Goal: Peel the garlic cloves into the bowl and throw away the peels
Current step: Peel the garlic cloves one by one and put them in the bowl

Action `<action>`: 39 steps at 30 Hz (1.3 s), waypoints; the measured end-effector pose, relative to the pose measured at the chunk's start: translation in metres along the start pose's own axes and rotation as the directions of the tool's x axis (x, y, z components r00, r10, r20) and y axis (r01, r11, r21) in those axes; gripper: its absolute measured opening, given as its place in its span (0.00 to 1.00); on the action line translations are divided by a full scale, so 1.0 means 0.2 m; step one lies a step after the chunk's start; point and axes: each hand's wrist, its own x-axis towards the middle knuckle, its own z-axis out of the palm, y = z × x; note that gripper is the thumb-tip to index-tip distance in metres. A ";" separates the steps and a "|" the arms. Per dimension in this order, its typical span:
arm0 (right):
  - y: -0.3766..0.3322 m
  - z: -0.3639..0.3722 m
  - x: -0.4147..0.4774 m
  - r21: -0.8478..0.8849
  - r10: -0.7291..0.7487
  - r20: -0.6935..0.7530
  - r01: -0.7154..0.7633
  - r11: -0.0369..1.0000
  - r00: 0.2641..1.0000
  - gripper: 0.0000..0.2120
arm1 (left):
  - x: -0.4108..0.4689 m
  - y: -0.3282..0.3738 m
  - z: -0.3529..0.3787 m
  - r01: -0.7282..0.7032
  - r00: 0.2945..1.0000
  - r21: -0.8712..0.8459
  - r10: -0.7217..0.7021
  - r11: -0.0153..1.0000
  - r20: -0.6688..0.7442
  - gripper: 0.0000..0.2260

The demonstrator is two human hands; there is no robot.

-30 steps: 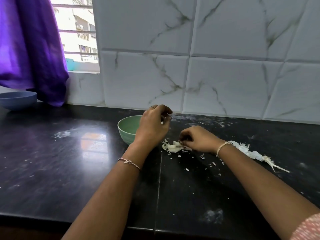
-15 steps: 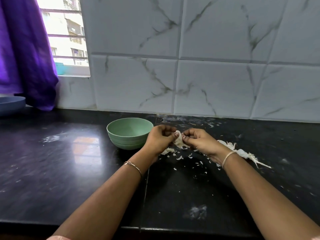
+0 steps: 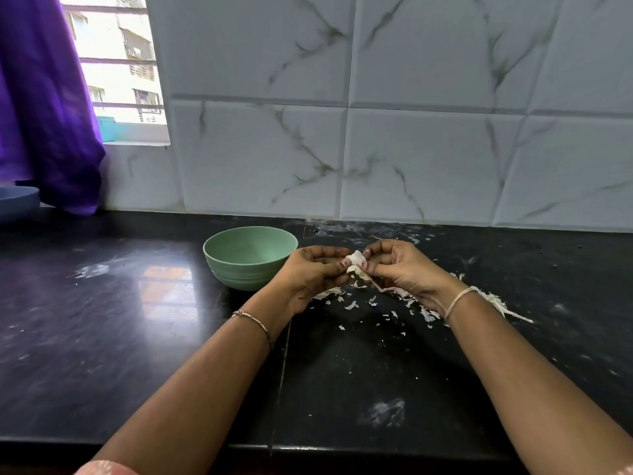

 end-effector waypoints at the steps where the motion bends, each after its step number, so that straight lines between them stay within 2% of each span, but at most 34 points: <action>1: 0.00 0.00 0.00 0.004 0.002 -0.003 -0.002 1.000 1.000 0.06 | -0.01 0.00 0.00 0.016 1.000 -0.006 -0.016 1.000 0.016 0.08; 5: 0.01 0.01 0.00 -0.013 -0.005 -0.020 0.005 1.000 1.000 0.05 | -0.03 0.00 0.02 0.044 0.998 0.030 -0.045 0.999 0.049 0.10; 9: 0.00 0.01 -0.01 -0.009 0.011 -0.002 -0.011 1.000 1.000 0.05 | -0.02 0.00 0.02 0.021 1.000 0.015 -0.021 1.000 0.001 0.10; 20: -0.03 -0.02 -0.03 -0.048 0.035 0.038 -0.033 0.998 0.999 0.12 | -0.03 0.02 0.03 0.092 0.996 -0.050 -0.093 0.995 -0.015 0.06; 23: -0.04 -0.06 -0.04 -0.049 0.075 0.040 -0.073 0.996 0.996 0.14 | -0.03 0.03 0.02 0.090 0.995 -0.070 -0.092 0.994 -0.035 0.09; 26: -0.06 -0.11 -0.06 -0.066 0.059 0.016 -0.058 0.996 0.998 0.11 | -0.03 0.03 0.02 0.085 0.996 -0.079 -0.087 0.993 -0.026 0.10; 30: -0.06 -0.20 -0.07 -0.154 0.026 -0.064 -0.036 0.987 0.998 0.06 | -0.02 0.02 0.02 0.086 0.996 -0.040 -0.086 0.996 -0.017 0.04; 32: -0.04 -0.27 -0.06 -0.330 0.014 -0.143 -0.061 0.942 0.990 0.05 | -0.02 0.01 0.02 0.088 0.996 -0.014 -0.088 0.996 -0.012 0.04; 35: 0.01 -0.35 -0.04 -0.625 -0.028 -0.226 -0.123 0.771 0.974 0.05 | -0.03 0.01 0.03 0.094 0.995 0.009 -0.094 0.996 -0.015 0.04; 39: 0.04 -0.39 -0.04 -0.804 0.007 -0.250 -0.212 0.555 0.968 0.03 | -0.03 0.00 0.02 0.091 0.996 0.024 -0.091 0.996 -0.008 0.05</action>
